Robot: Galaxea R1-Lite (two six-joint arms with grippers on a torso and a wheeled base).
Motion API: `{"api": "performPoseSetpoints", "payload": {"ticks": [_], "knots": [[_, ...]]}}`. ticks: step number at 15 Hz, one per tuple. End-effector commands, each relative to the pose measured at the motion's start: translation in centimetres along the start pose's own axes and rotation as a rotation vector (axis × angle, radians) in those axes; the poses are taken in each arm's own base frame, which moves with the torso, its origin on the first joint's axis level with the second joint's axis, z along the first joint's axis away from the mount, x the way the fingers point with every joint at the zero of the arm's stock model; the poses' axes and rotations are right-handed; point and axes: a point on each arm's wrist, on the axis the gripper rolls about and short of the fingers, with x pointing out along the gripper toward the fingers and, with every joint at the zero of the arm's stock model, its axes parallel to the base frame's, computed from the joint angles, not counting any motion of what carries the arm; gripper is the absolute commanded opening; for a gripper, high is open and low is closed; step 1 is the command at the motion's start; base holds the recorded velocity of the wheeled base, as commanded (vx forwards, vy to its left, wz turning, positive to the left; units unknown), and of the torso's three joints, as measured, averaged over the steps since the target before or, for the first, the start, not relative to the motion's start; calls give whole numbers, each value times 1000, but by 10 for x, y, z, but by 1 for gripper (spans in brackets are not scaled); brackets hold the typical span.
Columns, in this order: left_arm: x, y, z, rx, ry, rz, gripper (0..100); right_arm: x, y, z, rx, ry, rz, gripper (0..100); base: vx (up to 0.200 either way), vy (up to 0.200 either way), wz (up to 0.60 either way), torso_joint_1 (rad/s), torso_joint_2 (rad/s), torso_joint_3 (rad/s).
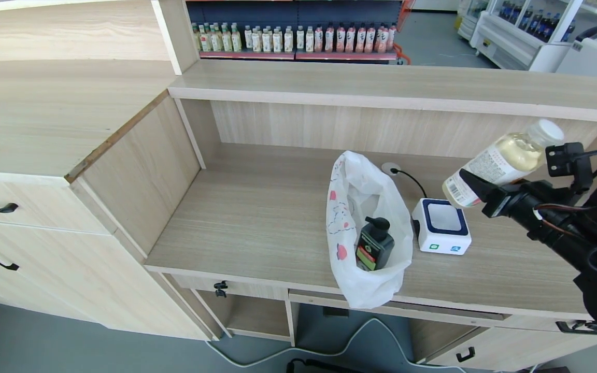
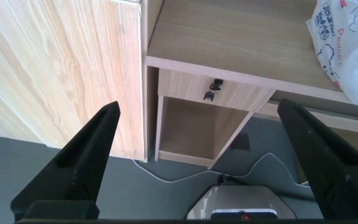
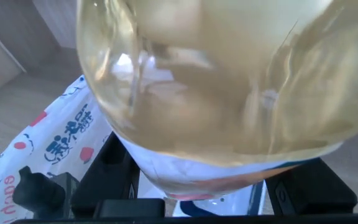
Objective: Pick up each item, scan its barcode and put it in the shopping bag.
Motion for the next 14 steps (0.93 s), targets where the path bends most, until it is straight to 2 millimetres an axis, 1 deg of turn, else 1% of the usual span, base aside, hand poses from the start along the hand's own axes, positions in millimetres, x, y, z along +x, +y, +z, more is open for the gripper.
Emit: {"api": "performPoseSetpoints", "payload": {"ticks": [1, 5, 7, 9, 10, 11, 14], "knots": [[0, 0, 0, 0, -1, -1, 100, 16, 13, -16, 18, 27, 57, 0, 0, 0, 0, 0, 0, 0], [0, 0, 0, 0, -1, -1, 100, 19, 44, -33, 46, 82, 152, 0, 0, 0, 0, 0, 0, 0], [0, 0, 0, 0, -1, -1, 100, 22, 54, -45, 45, 114, 185, 0, 0, 0, 0, 0, 0, 0], [0, 0, 0, 0, -1, -1, 100, 35, 56, -61, 16, 123, 193, 0, 0, 0, 0, 0, 0, 0], [0, 0, 0, 0, -1, -1, 100, 35, 56, -61, 16, 123, 193, 0, 0, 0, 0, 0, 0, 0], [0, 0, 0, 0, -1, -1, 100, 46, 56, -70, 11, 126, 195, 0, 0, 0, 0, 0, 0, 0], [0, 0, 0, 0, -1, -1, 100, 66, 54, -77, -4, 92, 197, 0, 0, 0, 0, 0, 0, 0]]}}
